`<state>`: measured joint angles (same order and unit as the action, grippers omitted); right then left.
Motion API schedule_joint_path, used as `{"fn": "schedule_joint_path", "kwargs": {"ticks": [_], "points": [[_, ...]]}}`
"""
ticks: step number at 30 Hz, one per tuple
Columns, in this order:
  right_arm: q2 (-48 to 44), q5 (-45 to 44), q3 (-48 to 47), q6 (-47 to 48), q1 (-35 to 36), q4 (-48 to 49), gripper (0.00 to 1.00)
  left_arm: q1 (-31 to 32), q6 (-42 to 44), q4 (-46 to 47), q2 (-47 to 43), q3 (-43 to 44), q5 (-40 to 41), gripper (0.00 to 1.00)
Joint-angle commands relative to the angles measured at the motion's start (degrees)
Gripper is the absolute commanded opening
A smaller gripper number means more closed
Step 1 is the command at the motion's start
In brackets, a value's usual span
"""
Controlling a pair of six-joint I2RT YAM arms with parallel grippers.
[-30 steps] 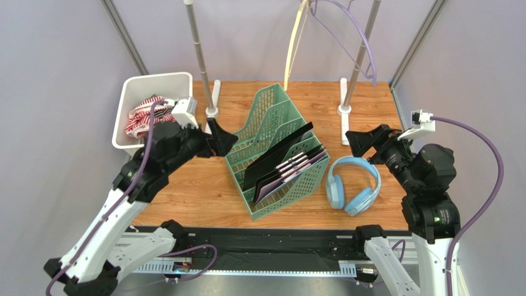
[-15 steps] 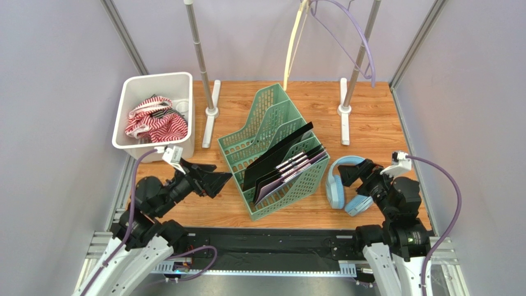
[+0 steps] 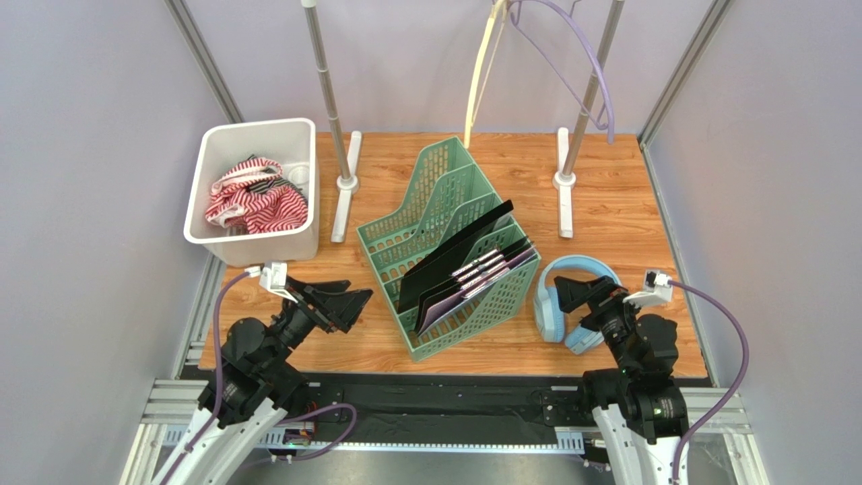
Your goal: Remove the tank top from the hanger
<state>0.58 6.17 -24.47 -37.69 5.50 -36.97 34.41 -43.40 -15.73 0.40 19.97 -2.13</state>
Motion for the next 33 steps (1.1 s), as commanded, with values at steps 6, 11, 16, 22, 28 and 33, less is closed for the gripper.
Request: {"fn": "schedule_joint_path", "kwargs": {"ticks": [6,11,16,22,28,33], "points": [[-3.48,-3.28,6.44,-7.21,0.22,5.32,1.0,0.04,-3.45,2.01,-5.59,-6.33,1.96,0.99],[-3.48,1.98,13.99,-9.42,0.22,13.84,1.0,0.04,-4.41,4.47,-7.44,-10.47,1.95,0.99],[-3.39,3.58,16.64,-8.54,0.22,17.45,1.0,0.04,-4.15,6.14,-7.7,-13.11,1.78,0.99],[-3.48,7.27,21.12,-10.03,0.22,21.94,1.0,0.04,-6.26,8.95,-7.7,-17.85,0.2,0.99],[-3.57,7.97,23.94,-9.86,0.22,22.99,1.0,0.04,-7.49,10.19,-7.7,-21.53,-0.42,0.99],[-3.48,9.03,27.19,-11.0,0.22,24.75,1.0,0.04,-6.61,8.78,-7.7,-21.46,0.02,0.99]]}}
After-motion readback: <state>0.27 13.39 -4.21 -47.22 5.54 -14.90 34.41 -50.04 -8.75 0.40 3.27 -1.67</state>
